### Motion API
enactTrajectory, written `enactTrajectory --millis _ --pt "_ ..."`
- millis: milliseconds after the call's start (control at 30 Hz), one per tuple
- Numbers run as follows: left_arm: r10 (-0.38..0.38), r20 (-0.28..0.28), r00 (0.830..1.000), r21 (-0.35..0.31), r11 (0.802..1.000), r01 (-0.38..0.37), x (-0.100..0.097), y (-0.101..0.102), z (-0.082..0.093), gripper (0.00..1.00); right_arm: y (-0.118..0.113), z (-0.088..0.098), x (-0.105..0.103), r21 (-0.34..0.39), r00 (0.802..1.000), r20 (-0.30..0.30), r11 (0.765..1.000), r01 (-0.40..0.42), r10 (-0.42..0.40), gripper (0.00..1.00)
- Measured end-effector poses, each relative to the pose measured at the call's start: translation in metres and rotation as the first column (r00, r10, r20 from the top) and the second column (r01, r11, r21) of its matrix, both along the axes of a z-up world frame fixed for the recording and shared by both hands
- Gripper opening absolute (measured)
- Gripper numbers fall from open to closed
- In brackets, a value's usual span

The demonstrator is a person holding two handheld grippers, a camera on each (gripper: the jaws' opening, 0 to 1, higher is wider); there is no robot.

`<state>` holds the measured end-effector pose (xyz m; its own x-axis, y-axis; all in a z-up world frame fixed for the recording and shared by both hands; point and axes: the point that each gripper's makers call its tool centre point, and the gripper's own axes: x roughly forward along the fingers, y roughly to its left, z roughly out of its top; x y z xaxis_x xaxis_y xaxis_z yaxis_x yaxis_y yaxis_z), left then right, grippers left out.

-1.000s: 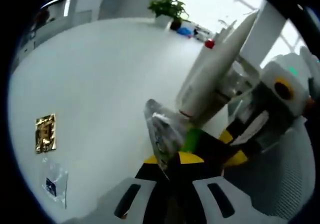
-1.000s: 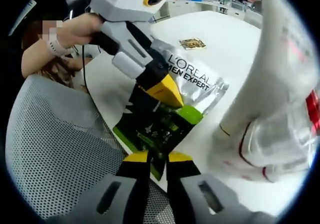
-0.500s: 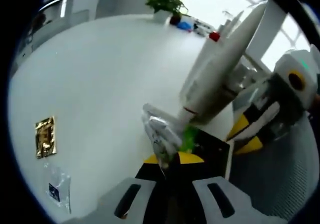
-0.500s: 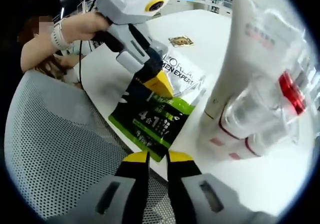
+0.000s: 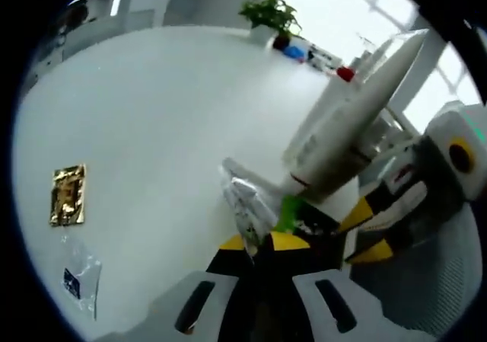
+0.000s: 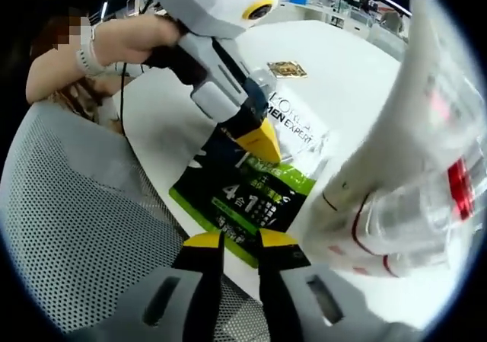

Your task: Arrange the skincare products in the storage area until every visible bottle or jar stands upright without overlapping.

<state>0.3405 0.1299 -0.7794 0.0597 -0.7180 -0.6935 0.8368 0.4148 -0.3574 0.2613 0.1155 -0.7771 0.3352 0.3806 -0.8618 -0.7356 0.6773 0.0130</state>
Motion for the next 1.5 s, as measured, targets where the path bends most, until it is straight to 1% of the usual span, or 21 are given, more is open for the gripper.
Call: enactTrajectory --millis 100,167,233,300,433,567,633,733,867,1000,1100,1167,1267,1367,1400,1433,1500 --pt "-0.014 0.004 1.000 0.005 1.000 0.014 -0.001 -0.003 0.000 0.00 0.003 -0.001 0.002 0.000 1.000 0.008 1.000 -0.011 0.011 0.18" --pt "-0.059 0.031 0.998 0.014 0.998 0.059 -0.001 -0.005 0.000 0.00 0.003 -0.001 0.006 -0.005 1.000 0.023 1.000 -0.014 0.014 0.19" --pt "-0.079 0.036 0.996 0.025 0.997 0.078 -0.002 -0.007 0.000 0.00 0.004 0.000 0.008 -0.004 1.000 0.027 1.000 -0.012 0.012 0.20" --pt "-0.085 0.032 0.996 0.027 0.996 0.084 -0.002 -0.009 0.000 0.00 0.004 0.000 0.009 -0.008 0.999 0.030 1.000 -0.012 0.012 0.21" --pt "-0.090 0.041 0.995 0.035 0.995 0.089 -0.003 -0.010 -0.001 0.00 0.003 -0.003 0.011 -0.022 0.999 0.032 1.000 -0.013 0.014 0.21" --pt "-0.080 0.030 0.996 0.028 0.996 0.079 -0.002 -0.009 -0.002 0.00 0.003 -0.006 0.012 -0.016 1.000 0.020 1.000 -0.002 0.002 0.21" --pt "-0.077 0.036 0.996 0.027 0.997 0.076 0.001 -0.009 -0.003 0.01 0.004 -0.008 0.011 -0.021 1.000 0.013 1.000 -0.010 0.010 0.22" --pt "-0.067 0.033 0.997 0.026 0.997 0.066 0.002 -0.009 -0.003 0.02 0.002 -0.008 0.012 -0.040 0.999 0.024 0.999 -0.025 0.026 0.20" --pt "-0.054 0.054 0.997 0.022 0.998 0.053 0.005 -0.005 -0.003 0.05 0.002 -0.009 0.013 -0.034 1.000 0.014 0.999 -0.025 0.025 0.21" --pt "-0.055 0.067 0.996 0.022 0.998 0.054 0.007 -0.002 -0.001 0.09 0.003 -0.009 0.013 -0.048 0.999 0.006 0.998 -0.042 0.042 0.21" --pt "-0.051 0.090 0.995 0.035 0.998 0.048 0.010 0.003 0.001 0.13 0.002 -0.010 0.013 -0.050 0.999 -0.002 0.998 -0.047 0.046 0.21" --pt "-0.044 0.105 0.994 0.031 0.999 0.041 0.013 0.008 0.005 0.14 0.002 -0.010 0.013 -0.050 0.999 -0.005 0.998 -0.043 0.043 0.21" --pt "0.000 0.138 0.990 0.005 1.000 0.000 0.024 0.017 0.016 0.15 0.003 -0.010 0.012 -0.057 0.999 -0.001 0.998 -0.037 0.037 0.21" --pt "0.042 0.182 0.982 -0.003 0.999 -0.042 0.035 0.027 0.026 0.15 0.003 -0.010 0.013 -0.062 0.999 0.005 0.997 -0.040 0.040 0.21" --pt "0.053 0.197 0.979 -0.003 0.999 -0.054 0.039 0.031 0.028 0.16 0.003 -0.010 0.013 -0.061 0.999 0.004 0.997 -0.040 0.040 0.21" --pt "0.080 0.205 0.975 0.005 0.997 -0.083 0.046 0.038 0.027 0.19 0.003 -0.010 0.013 -0.060 0.999 0.004 0.997 -0.040 0.040 0.21" --pt "0.078 0.204 0.976 0.006 0.997 -0.081 0.046 0.042 0.029 0.22 0.003 -0.010 0.013 -0.059 0.999 0.002 0.997 -0.039 0.039 0.21"
